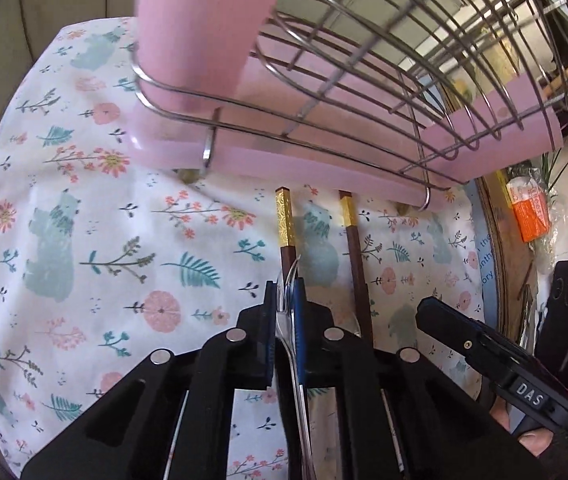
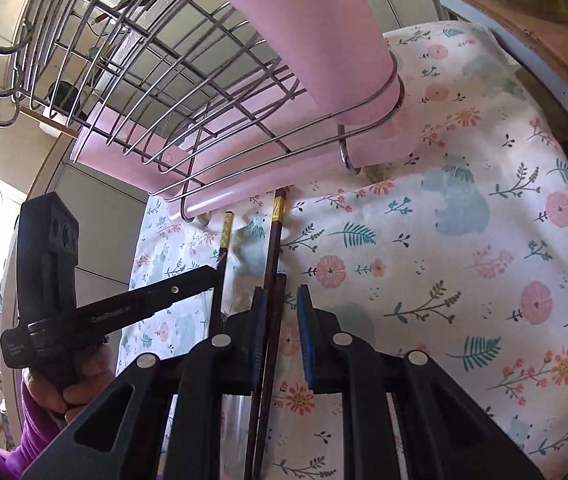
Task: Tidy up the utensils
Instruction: 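Grasp a thin silver utensil with the left tool while the right tool grasps a dark chopstick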
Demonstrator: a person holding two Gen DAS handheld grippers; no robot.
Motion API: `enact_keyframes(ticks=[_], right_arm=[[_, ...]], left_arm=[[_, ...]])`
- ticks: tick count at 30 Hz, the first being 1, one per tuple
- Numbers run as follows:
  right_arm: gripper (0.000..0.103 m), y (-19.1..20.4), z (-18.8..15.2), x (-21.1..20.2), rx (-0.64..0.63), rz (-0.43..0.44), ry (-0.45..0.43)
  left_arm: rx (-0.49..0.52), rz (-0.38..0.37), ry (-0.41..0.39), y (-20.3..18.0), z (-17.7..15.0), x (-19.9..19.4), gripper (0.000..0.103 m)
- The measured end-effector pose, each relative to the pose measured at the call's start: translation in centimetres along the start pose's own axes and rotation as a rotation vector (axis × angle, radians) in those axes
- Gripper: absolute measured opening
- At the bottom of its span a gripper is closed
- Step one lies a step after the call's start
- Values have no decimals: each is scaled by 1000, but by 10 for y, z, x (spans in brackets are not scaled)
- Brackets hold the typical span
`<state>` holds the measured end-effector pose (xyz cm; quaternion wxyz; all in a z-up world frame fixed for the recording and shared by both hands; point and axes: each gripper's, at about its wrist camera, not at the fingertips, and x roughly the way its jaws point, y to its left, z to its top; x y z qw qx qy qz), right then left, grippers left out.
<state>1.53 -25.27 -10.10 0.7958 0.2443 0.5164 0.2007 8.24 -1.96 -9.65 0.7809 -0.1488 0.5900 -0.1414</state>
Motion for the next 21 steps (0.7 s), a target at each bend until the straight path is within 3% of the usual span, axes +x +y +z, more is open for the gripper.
enact_keyframes(ticks=[5, 10, 13, 16, 19, 21], right_arm=[[15, 4, 1, 10, 9, 11, 23], [15, 11, 1, 17, 4, -6, 27], [15, 10, 2, 21, 7, -21, 31], [15, 9, 2, 23, 10, -42, 33], [15, 10, 3, 28, 5, -56, 39], [15, 11, 3, 31, -2, -65, 39]], left_arm=[[-52, -88, 1, 22, 1, -15, 7], [-88, -92, 8, 39, 2, -14, 7], [-78, -42, 0, 47, 0, -13, 7], [-95, -71, -7, 58, -2, -16, 7], [-50, 39, -32, 64, -4, -17, 3], [-54, 22, -33, 68, -6, -20, 3]])
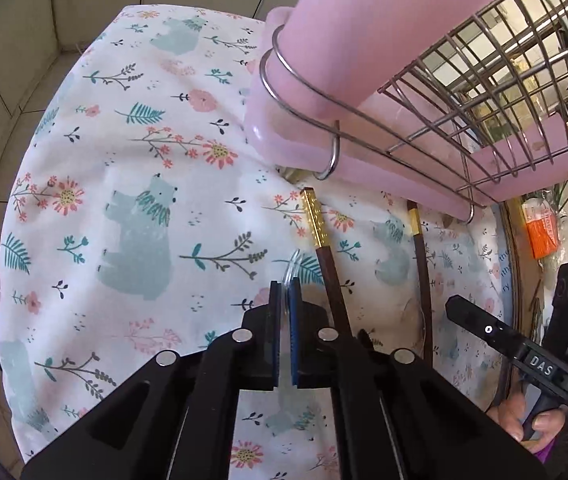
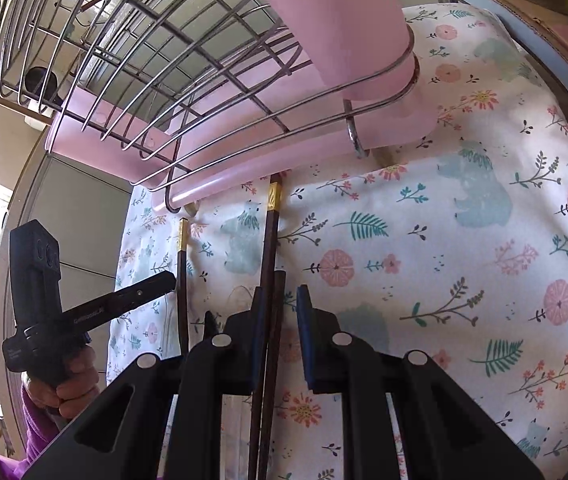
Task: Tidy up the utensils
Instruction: 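Grasp a thin silver utensil with the left tool while the right tool grasps a dark chopstick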
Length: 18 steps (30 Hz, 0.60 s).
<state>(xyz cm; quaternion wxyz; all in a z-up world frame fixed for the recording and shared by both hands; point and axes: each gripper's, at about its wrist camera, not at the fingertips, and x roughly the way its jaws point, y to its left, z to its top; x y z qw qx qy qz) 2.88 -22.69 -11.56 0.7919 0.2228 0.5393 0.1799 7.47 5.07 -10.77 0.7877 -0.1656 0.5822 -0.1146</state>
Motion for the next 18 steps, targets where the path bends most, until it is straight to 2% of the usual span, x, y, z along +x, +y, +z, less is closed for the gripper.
enact_keyframes(ticks=[10, 18], right_arm=[[16, 7, 8, -4, -5, -10, -20], [16, 1, 5, 25, 76, 48, 96]], left_arm=[[-23, -47, -42, 22, -7, -34, 2], [-21, -60, -42, 22, -10, -34, 2]])
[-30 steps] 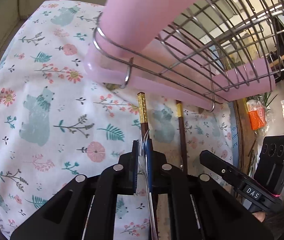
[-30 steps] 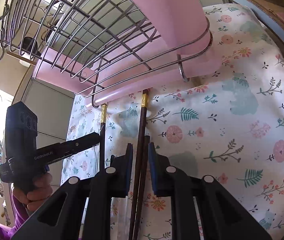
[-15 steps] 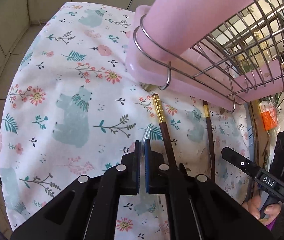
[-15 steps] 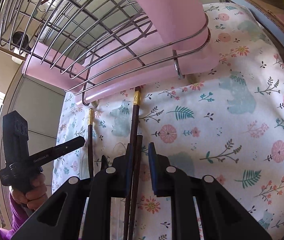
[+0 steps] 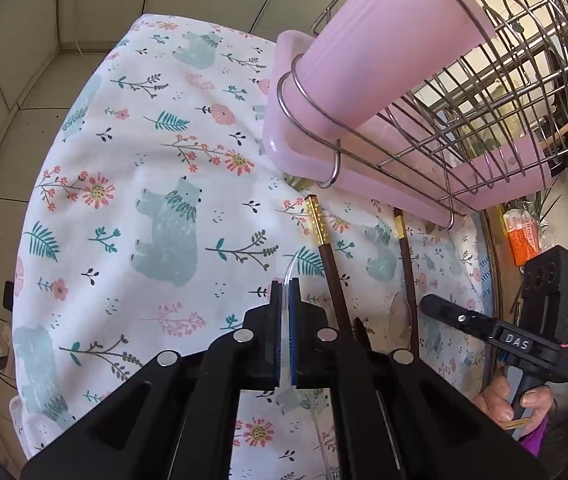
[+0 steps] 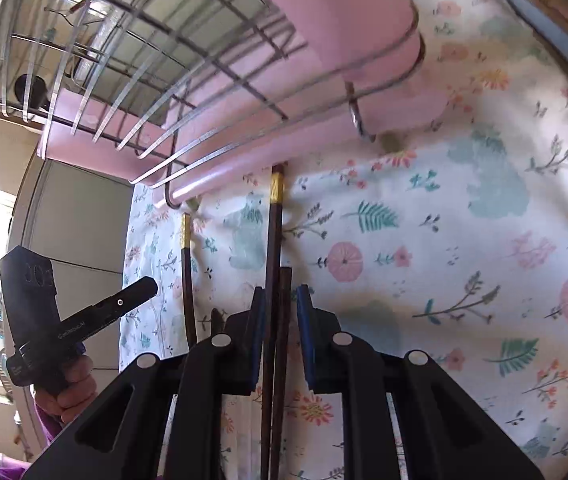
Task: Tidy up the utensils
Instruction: 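Grasp a thin silver utensil with the left tool while the right tool grasps a dark chopstick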
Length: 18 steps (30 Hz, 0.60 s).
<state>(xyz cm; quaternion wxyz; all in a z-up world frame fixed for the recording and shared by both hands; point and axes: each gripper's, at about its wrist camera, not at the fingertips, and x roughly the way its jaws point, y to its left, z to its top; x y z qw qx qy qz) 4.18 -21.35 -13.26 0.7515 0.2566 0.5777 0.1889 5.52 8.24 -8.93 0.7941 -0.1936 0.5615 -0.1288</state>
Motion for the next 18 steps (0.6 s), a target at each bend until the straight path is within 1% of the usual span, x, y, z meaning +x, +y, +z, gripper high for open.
enact_keyframes(ticks=[4, 5, 6, 8, 10, 12, 16, 18], right_arm=[[15, -2, 0, 5, 28, 33, -2], [12, -2, 0, 6, 31, 41, 4], [12, -4, 0, 5, 33, 49, 8], [12, -3, -2, 4, 24, 40, 2], [9, 0, -4, 4, 16, 35, -5], [0, 4, -7, 4, 8, 22, -18], [0, 2, -9, -6, -5, -19, -51], [0, -1, -7, -12, 4, -12, -67]], left_arm=[[-4, -3, 9, 1, -2, 6, 2], [-7, -1, 13, -2, -4, 10, 2], [-11, -2, 17, -2, -4, 13, 2], [-17, -3, 24, -2, -5, 16, 2], [-16, -3, 23, -1, -6, 17, 2], [-16, -2, 21, -2, -6, 17, 2], [-19, 4, 19, -3, -7, 17, 2], [-18, 10, 17, -3, -7, 16, 2]])
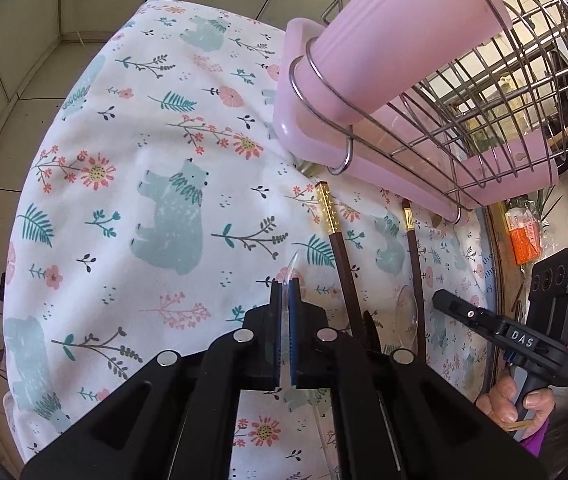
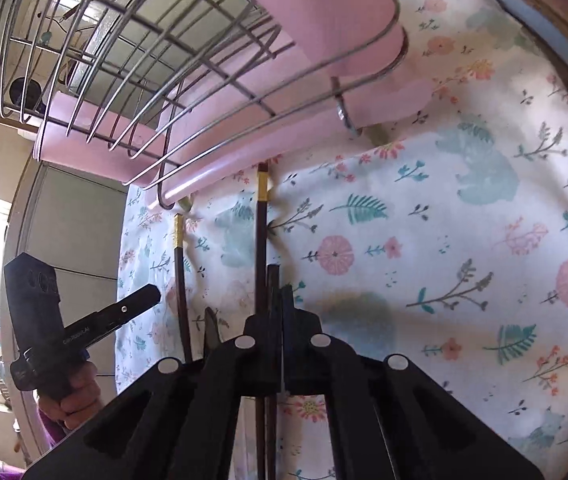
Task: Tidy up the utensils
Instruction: 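Grasp a thin silver utensil with the left tool while the right tool grasps a dark chopstick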
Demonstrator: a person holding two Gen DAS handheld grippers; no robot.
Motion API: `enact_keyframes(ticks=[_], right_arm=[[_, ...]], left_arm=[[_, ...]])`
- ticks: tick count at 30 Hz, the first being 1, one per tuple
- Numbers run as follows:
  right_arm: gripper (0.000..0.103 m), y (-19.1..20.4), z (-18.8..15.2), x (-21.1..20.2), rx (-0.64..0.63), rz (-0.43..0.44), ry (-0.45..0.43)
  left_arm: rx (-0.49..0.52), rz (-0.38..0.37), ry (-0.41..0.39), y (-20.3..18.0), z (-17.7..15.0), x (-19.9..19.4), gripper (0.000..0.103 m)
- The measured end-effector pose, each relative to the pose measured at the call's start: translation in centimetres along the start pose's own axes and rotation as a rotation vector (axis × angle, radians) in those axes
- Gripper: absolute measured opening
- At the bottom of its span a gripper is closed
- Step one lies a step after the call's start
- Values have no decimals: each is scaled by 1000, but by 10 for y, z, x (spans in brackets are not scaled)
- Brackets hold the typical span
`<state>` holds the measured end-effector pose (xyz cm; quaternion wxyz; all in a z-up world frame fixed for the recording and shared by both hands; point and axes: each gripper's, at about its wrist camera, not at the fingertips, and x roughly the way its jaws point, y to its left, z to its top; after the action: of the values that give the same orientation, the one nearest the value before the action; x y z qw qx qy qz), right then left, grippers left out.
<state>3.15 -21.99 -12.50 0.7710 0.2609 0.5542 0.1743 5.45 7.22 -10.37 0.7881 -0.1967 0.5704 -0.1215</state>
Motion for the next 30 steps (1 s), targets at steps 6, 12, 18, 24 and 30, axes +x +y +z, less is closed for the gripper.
enact_keyframes(ticks=[6, 12, 18, 24, 30], right_arm=[[5, 14, 11, 12, -87, -71, 41], [5, 31, 16, 25, -157, -120, 58], [8, 45, 17, 40, -222, -207, 90], [7, 45, 15, 42, -235, -207, 84], [7, 29, 16, 14, -195, -149, 18]], left_arm=[[0, 17, 1, 1, 1, 0, 2], [-3, 20, 1, 1, 0, 1, 2], [-6, 37, 6, 0, 1, 4, 2], [6, 55, 20, -3, 4, 9, 2], [25, 55, 24, -3, 7, 8, 2]])
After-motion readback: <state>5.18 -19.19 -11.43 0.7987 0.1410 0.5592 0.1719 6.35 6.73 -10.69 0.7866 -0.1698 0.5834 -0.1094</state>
